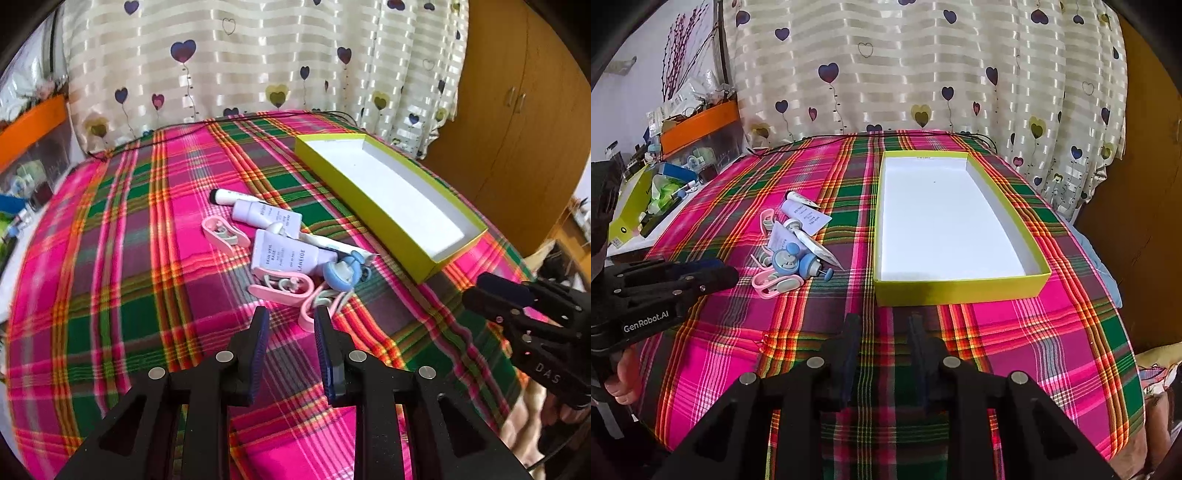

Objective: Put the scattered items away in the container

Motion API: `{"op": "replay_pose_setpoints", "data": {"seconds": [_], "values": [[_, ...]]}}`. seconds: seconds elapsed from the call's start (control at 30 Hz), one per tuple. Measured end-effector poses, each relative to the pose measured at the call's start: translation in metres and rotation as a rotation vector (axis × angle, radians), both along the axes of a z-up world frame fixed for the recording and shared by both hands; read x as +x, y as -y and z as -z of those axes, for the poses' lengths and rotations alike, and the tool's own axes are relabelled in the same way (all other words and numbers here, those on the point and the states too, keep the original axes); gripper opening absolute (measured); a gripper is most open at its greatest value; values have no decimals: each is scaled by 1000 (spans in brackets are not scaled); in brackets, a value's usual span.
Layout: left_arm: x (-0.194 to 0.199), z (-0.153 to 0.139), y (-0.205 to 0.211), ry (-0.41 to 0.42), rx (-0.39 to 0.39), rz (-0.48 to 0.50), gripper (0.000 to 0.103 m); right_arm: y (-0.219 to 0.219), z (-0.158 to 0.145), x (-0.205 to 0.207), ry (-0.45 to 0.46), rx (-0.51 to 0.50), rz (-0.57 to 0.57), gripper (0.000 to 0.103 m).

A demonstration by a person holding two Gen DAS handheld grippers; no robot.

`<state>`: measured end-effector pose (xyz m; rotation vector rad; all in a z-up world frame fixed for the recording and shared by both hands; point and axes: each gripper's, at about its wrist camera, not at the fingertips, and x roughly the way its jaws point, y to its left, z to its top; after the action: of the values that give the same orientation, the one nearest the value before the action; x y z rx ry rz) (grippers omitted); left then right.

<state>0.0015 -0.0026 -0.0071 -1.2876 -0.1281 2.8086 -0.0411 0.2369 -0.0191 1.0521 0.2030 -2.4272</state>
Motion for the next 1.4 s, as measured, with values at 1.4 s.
{"op": "replay_pose_setpoints", "data": {"seconds": [1.4], "values": [[0,4,1,-5,9,15,26,12,-5,0,3,4,-47,28]]}}
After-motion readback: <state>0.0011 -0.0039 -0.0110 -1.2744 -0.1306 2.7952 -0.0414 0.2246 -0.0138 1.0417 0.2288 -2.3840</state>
